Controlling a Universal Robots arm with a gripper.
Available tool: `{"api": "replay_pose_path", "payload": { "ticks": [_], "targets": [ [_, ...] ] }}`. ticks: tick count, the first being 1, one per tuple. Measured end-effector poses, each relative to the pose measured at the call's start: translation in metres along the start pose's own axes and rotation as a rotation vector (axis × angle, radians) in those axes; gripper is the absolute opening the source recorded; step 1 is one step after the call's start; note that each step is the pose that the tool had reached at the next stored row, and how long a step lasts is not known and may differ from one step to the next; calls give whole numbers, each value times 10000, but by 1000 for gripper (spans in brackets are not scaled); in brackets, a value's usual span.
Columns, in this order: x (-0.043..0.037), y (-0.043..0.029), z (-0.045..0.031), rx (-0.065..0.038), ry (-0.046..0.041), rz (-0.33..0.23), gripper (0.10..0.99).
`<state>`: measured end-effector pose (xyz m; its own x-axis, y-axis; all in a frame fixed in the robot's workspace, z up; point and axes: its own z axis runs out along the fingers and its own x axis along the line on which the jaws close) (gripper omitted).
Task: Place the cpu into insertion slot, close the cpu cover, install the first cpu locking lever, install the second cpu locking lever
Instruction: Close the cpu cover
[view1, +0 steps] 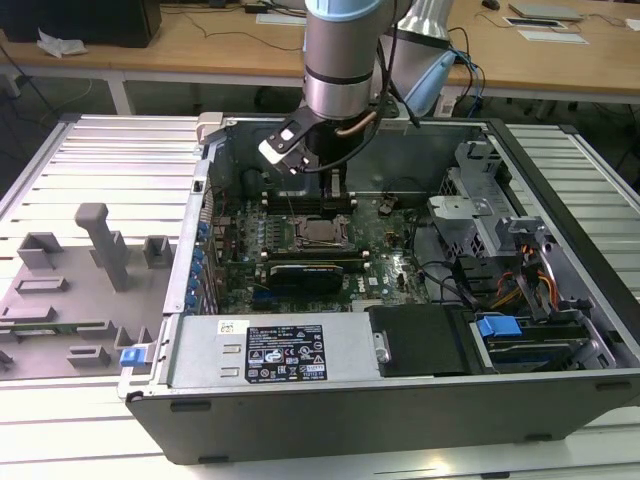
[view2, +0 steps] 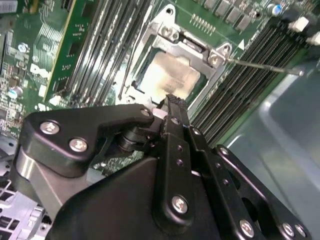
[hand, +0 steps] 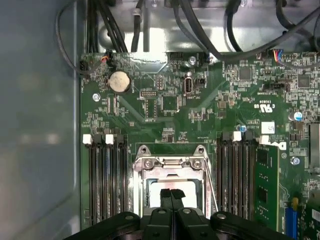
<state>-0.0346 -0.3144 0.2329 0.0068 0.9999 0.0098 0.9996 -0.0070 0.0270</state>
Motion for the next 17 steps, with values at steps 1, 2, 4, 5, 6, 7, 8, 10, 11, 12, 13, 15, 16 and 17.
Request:
{"api": "replay_pose_path", "payload": {
  "ticks": [1, 2, 4, 5, 6, 7, 8, 10, 11, 12, 13, 15, 16, 17],
  "targets": [
    [0, 0, 0, 1, -1, -1, 106],
    [0, 0, 0, 1, -1, -1, 106],
    [0, -1, 0, 1, -1, 0, 106],
    [0, -1, 0, 2, 1, -83, 106],
    [0, -2, -1, 3, 3, -215, 106],
    [0, -2, 0, 6, 9, -539, 106],
    [0, -1, 0, 10, 14, -933, 106],
    [0, -1, 0, 15, 20, -1385, 106],
    [0, -1, 0, 17, 23, -1581, 106],
    [0, -1, 0, 18, 26, -1772, 106],
    [0, -1, 0, 20, 29, -1990, 106],
    [0, -1, 0, 26, 36, -2518, 106],
    [0, -1, 0, 29, 41, -2835, 106],
    [0, -1, 1, 31, 44, -3036, 106]
  ]
}}
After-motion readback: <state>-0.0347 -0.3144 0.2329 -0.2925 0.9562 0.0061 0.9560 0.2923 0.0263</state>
